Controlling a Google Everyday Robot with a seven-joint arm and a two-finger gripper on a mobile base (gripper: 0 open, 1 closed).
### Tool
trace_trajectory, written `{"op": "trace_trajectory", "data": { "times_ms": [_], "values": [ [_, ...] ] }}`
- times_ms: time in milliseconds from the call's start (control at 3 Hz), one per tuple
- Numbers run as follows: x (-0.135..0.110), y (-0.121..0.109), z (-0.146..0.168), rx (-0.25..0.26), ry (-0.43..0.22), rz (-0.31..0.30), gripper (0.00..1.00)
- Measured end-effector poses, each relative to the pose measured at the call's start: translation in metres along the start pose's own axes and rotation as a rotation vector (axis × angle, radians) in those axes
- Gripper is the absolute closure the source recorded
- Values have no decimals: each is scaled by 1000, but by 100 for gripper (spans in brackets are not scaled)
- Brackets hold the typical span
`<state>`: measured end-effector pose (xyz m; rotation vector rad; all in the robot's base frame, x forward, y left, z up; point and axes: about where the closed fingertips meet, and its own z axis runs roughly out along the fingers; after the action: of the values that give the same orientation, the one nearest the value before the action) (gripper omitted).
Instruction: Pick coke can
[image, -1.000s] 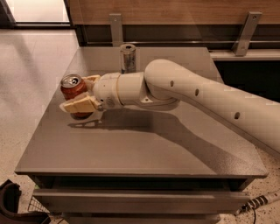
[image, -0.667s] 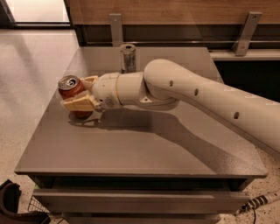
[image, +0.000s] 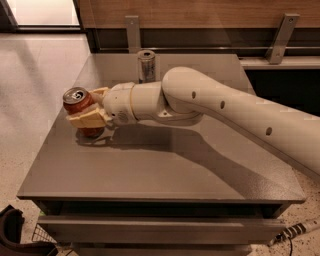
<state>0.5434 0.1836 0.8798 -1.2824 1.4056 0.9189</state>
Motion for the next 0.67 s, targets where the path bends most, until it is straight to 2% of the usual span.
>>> {"op": "trace_trajectory", "data": {
  "times_ms": [333, 667],
  "values": [
    [0, 0, 0, 0, 0, 0, 100],
    [-52, 4, -21, 12, -3, -82, 100]
  ]
}}
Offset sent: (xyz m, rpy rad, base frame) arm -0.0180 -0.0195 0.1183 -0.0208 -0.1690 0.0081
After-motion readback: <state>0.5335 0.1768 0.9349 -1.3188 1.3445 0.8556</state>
